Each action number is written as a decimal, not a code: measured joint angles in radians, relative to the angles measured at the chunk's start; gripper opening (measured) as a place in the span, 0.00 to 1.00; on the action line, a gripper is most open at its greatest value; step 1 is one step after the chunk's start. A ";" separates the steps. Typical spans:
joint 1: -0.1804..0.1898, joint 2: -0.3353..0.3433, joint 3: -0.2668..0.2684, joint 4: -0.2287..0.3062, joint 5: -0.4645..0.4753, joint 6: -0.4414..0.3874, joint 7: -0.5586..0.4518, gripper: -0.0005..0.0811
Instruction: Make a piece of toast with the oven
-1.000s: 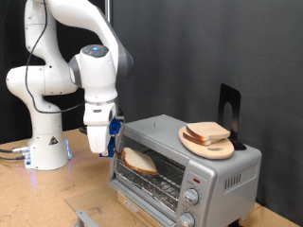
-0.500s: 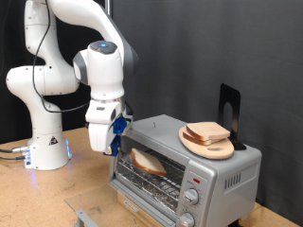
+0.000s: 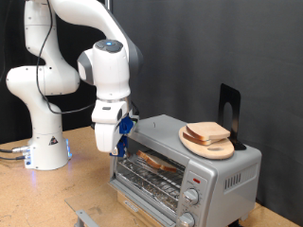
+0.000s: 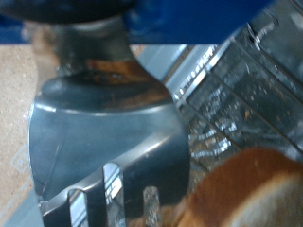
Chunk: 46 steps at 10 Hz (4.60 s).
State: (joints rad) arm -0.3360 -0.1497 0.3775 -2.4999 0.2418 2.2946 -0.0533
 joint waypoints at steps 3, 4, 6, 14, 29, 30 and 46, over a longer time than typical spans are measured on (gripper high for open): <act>-0.030 -0.017 -0.033 -0.048 -0.027 -0.002 -0.082 0.49; -0.041 -0.029 -0.047 -0.069 -0.027 -0.001 -0.105 0.49; -0.055 -0.058 -0.083 -0.109 -0.008 0.023 -0.164 0.49; -0.062 -0.117 -0.202 -0.133 0.142 0.009 -0.337 0.49; 0.066 -0.248 -0.255 0.001 0.662 -0.300 -0.554 0.49; 0.071 -0.262 -0.235 -0.003 0.664 -0.281 -0.530 0.49; 0.174 -0.212 0.018 -0.088 0.890 -0.021 -0.609 0.49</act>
State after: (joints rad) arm -0.1615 -0.3621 0.3954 -2.5878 1.1317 2.2740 -0.6626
